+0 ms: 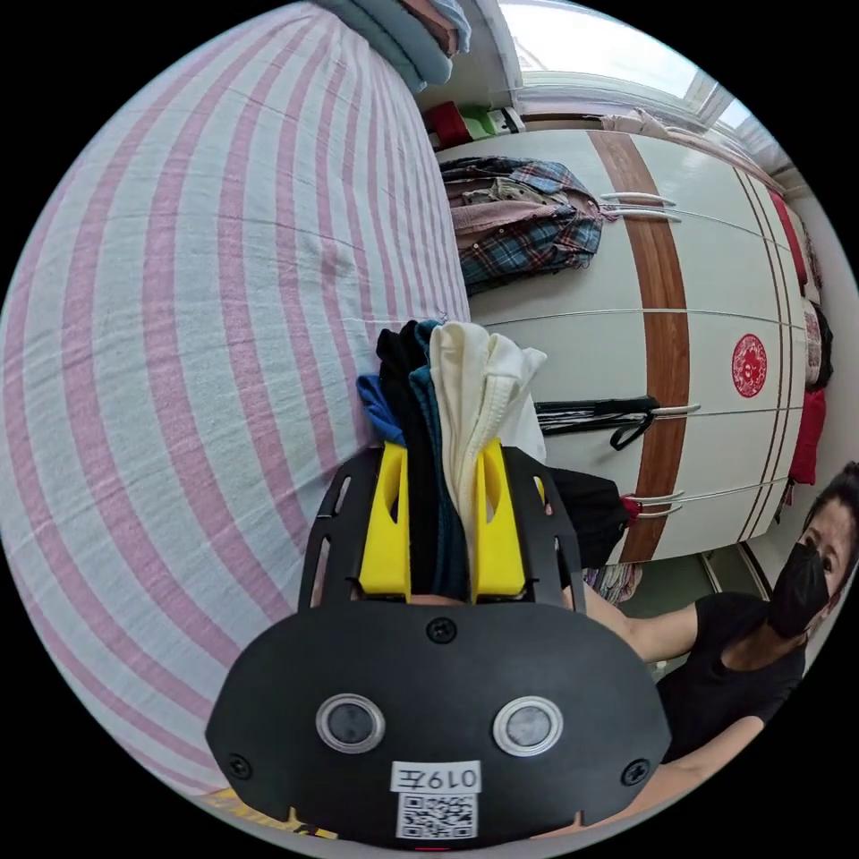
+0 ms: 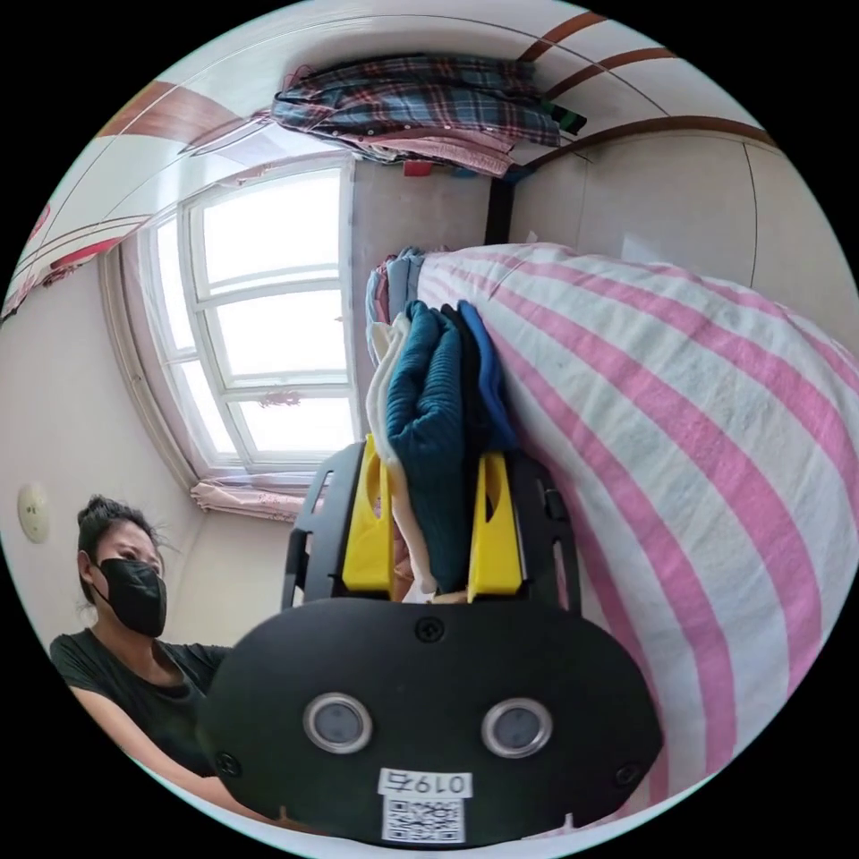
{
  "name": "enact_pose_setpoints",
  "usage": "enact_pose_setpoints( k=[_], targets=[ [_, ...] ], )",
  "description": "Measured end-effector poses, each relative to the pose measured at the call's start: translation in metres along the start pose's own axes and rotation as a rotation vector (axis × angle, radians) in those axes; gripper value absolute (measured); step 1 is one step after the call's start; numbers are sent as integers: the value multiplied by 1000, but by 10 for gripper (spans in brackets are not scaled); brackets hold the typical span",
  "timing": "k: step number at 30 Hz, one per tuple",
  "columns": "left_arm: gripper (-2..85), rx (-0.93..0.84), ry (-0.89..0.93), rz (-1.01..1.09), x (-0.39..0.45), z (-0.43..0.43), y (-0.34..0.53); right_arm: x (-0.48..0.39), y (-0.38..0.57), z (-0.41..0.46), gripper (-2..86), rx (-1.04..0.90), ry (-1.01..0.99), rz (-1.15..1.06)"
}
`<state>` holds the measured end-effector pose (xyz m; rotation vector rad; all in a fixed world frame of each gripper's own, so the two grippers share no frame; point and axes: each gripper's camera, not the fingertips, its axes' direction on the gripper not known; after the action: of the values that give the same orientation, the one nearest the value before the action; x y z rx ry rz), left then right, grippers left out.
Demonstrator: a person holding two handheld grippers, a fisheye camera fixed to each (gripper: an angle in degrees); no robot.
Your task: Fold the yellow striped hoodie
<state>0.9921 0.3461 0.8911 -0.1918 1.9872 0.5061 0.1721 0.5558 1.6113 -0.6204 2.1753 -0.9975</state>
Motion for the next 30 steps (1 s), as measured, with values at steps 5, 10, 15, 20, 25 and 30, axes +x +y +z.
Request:
enact_pose_setpoints(
  k=[5,10,15,20,25,30],
  targets=[
    [96,3,-56,123,26,-5,-17,-21,12,36,133,22,-12,-116],
    [92,42,-155,151,35,-19,-42,-23,13,88,133,34,27,-162],
    [99,63,-189,-45,0,-4,-39,-1,12,135,136,61,136,-80],
    [111,67,-50,-147,-37,-2,-27,14,0,168,155,-56,169,-8],
    [103,161,-56,-102,-41,-41,-10,32,-1,188,156,-204,163,-41],
    [120,62,-170,119,1,-42,27,9,16,177,138,-395,303,-274]
  ],
)
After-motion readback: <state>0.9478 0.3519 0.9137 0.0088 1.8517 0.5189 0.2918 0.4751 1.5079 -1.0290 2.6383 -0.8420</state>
